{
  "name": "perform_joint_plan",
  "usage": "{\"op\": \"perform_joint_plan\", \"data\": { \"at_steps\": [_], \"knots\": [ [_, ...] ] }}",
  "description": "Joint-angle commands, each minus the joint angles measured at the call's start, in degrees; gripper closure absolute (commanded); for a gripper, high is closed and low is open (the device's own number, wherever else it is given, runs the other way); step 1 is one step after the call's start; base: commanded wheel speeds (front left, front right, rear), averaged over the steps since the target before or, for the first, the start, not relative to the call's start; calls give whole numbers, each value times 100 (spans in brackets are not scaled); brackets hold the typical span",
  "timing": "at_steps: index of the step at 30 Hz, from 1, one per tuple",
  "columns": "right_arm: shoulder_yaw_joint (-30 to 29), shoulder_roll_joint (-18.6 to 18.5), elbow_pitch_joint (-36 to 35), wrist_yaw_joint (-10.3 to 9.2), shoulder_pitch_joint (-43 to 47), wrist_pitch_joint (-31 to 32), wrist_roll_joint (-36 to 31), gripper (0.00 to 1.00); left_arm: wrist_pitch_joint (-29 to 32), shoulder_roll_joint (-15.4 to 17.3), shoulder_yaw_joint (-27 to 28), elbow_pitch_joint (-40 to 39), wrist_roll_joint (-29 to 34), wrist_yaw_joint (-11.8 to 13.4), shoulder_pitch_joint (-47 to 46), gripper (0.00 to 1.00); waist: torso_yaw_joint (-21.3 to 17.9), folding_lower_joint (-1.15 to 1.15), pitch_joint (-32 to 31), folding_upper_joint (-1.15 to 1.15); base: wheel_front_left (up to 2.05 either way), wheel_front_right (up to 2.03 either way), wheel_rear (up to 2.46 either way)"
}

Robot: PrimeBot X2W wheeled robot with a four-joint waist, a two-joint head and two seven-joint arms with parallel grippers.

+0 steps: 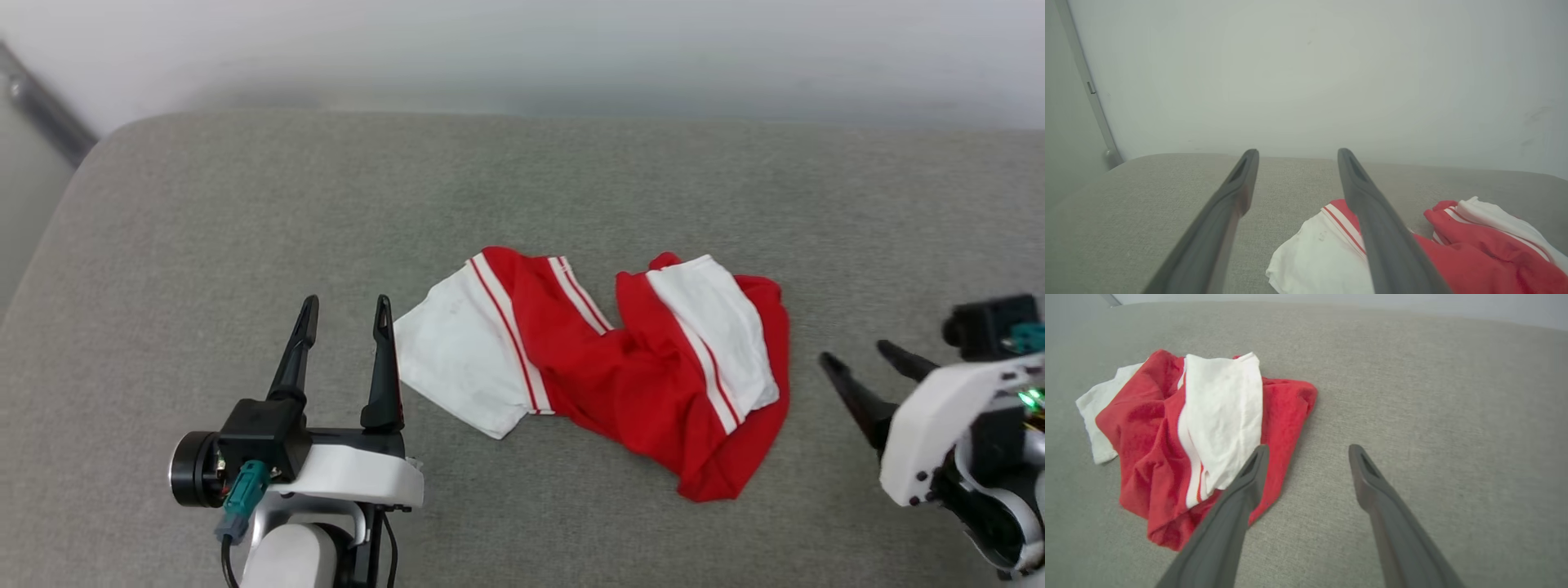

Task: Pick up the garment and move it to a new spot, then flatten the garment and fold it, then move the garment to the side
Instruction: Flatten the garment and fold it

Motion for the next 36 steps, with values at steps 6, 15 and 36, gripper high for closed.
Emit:
{"op": "perform_joint_plan", "data": {
  "at_steps": [6,15,36],
  "knots": [
    [1094,-497,-13,-2,-640,834,467,0,-13,-48,-25,-119,-13,32,-110,0,365,0,316,0,0,0,0],
    [1989,-793,401,-2,-1201,1396,824,65,-13,-60,-114,-128,-96,117,-222,0,466,0,536,0,0,0,0],
    [123,-489,-143,-3,-527,494,157,100,-13,-59,179,-44,103,30,-141,0,-508,0,330,0,0,0,0]
  ]
}}
